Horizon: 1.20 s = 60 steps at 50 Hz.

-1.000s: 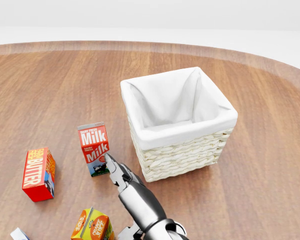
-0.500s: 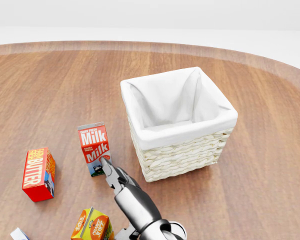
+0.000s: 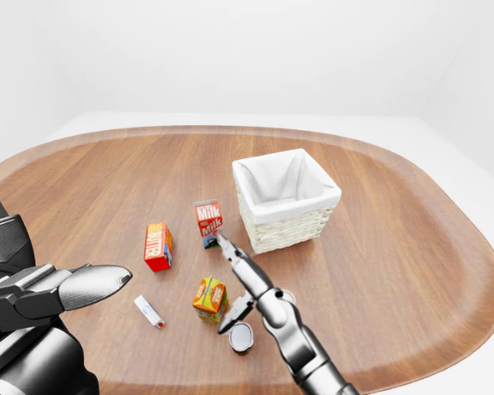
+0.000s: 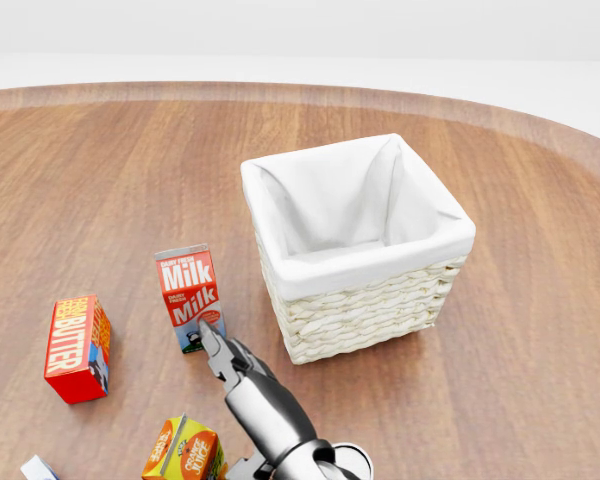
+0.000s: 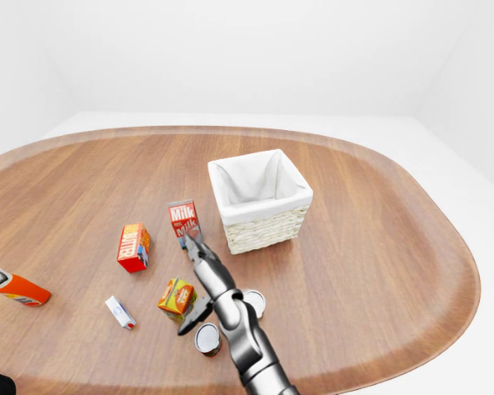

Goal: Pick up the orange juice, and put it in the basket.

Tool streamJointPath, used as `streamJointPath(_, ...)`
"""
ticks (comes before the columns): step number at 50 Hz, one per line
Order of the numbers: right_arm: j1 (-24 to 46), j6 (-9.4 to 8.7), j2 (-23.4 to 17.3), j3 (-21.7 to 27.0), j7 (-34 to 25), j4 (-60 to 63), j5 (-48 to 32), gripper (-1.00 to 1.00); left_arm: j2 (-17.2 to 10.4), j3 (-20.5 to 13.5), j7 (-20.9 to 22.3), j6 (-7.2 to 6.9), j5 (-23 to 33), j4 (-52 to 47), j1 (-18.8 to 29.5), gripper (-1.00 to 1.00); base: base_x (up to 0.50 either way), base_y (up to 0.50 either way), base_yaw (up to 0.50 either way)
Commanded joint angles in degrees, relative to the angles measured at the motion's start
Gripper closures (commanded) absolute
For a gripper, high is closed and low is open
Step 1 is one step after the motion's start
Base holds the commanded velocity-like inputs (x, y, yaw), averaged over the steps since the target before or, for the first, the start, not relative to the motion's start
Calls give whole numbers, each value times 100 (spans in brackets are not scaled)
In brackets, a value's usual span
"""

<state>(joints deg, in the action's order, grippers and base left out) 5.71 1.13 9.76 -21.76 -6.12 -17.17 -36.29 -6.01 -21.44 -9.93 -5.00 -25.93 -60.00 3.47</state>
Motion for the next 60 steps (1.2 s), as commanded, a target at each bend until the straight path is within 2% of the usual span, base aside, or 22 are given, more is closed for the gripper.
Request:
streamJointPath(1, 120, 148, 74, 56, 73, -343, -22, -100, 0, 0, 1, 0, 0, 0, 0, -100, 0, 0, 0)
streamJointPath(16, 265, 321, 132, 153, 136, -749, -36, -100, 0, 0, -1, 0, -1, 0, 0, -100, 0, 0, 0)
streamJointPath(25, 313, 326, 200, 153, 123, -815, -73, -100, 0, 0, 0, 0, -1, 0, 0, -100, 0, 0, 0)
streamJointPath(28, 352, 387, 215, 162, 169, -960, -74, -100, -3, 1, 1, 0, 2, 0, 0, -100, 0, 0, 0)
streamJointPath(60, 661, 387, 417, 266, 320, -1690, -165, -100, 0, 0, -1, 0, -1, 0, 0, -100, 0, 0, 0)
